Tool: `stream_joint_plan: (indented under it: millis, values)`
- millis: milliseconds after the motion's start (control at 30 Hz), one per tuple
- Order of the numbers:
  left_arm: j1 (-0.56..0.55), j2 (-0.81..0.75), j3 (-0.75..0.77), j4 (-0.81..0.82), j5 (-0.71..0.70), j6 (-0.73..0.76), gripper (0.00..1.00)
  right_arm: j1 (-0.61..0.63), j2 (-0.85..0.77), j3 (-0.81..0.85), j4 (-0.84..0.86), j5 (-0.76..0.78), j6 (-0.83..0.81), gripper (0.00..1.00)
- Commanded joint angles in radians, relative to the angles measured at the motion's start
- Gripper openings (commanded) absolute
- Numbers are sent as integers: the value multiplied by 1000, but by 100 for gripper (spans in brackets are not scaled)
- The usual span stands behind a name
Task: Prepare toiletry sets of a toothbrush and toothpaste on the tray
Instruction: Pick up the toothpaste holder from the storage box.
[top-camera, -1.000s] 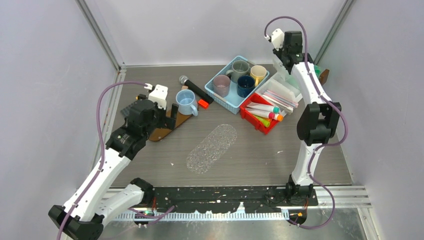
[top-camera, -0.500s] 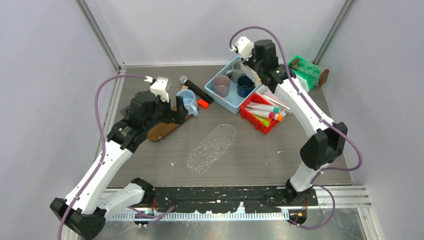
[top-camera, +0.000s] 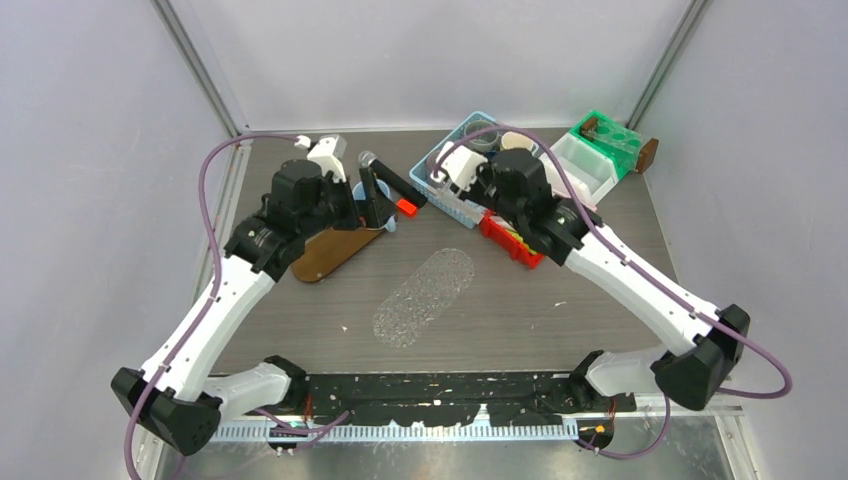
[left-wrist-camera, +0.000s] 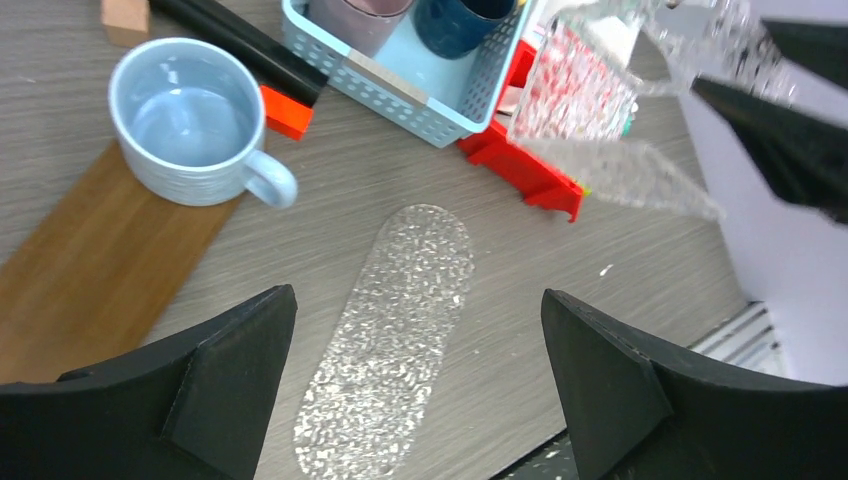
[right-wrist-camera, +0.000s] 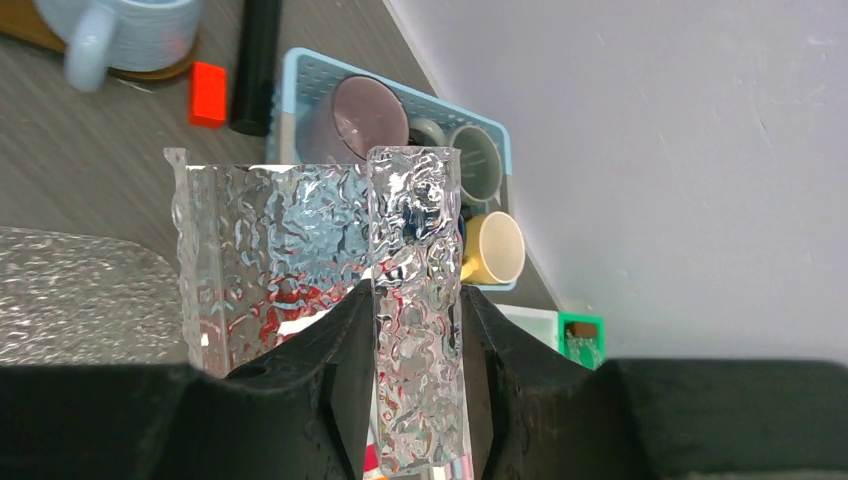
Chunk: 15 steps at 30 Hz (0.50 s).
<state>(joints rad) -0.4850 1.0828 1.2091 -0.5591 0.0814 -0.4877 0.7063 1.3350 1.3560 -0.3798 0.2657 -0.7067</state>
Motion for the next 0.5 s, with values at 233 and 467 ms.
stream_joint_plan:
  millis: [233, 467]
  values:
    - [2, 105, 100, 56, 161, -79, 95, 101, -119, -111, 155, -102, 32, 0]
    - [76, 157, 121, 96, 370, -66, 87, 112, -163, -135, 188, -197, 60, 1]
